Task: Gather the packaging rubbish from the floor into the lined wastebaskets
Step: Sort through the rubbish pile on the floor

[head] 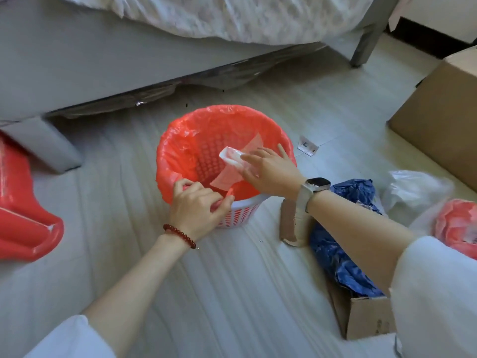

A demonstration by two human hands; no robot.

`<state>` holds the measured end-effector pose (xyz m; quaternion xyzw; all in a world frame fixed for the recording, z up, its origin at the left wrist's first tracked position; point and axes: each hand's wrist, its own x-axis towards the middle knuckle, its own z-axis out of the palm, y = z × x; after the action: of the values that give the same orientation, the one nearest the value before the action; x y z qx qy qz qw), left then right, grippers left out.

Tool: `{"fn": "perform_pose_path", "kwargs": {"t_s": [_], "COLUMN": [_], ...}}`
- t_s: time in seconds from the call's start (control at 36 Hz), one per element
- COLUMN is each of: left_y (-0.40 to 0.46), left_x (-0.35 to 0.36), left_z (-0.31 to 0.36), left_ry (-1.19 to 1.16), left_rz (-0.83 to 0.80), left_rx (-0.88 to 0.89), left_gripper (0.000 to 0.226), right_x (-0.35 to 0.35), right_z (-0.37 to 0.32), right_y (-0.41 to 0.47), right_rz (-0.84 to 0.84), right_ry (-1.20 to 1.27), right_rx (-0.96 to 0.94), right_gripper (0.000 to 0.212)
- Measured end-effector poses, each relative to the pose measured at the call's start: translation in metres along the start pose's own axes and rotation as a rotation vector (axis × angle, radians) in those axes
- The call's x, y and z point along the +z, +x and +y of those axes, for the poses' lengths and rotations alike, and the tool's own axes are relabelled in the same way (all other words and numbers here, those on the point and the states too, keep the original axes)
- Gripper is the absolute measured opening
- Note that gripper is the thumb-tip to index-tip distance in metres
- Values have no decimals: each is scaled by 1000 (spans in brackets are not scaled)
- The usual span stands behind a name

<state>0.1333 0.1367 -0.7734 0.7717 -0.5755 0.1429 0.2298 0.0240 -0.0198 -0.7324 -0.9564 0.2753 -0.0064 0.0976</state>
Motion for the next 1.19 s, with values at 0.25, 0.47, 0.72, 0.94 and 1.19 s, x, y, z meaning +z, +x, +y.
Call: {"fn": "perform_pose_path", "kwargs": {"t_s": [0.25,0.47,0.72,0.94,1.19], "left_y": [8,40,38,29,23], "left_x": [-2,25,105,117,120], "left_z": [22,121,199,206,231], "left_ry": [-132,-204,-180,-393,-720], "left_rz": [80,115,-617,-870,-911], "left_rx": [30,305,230,-154,-697], "left_gripper": [24,22,63,89,110], "right_x": [-10,2,76,126,94], "right_z": [29,138,218,214,206], "right_y": [-56,-127,-190,-183,-186], "right_rz": [232,237,-235,-293,70], "right_ry": [241,217,282,484,1144], "right_rx": [-141,323,515,569,634], "right_gripper": [48,41,97,38,7]}}
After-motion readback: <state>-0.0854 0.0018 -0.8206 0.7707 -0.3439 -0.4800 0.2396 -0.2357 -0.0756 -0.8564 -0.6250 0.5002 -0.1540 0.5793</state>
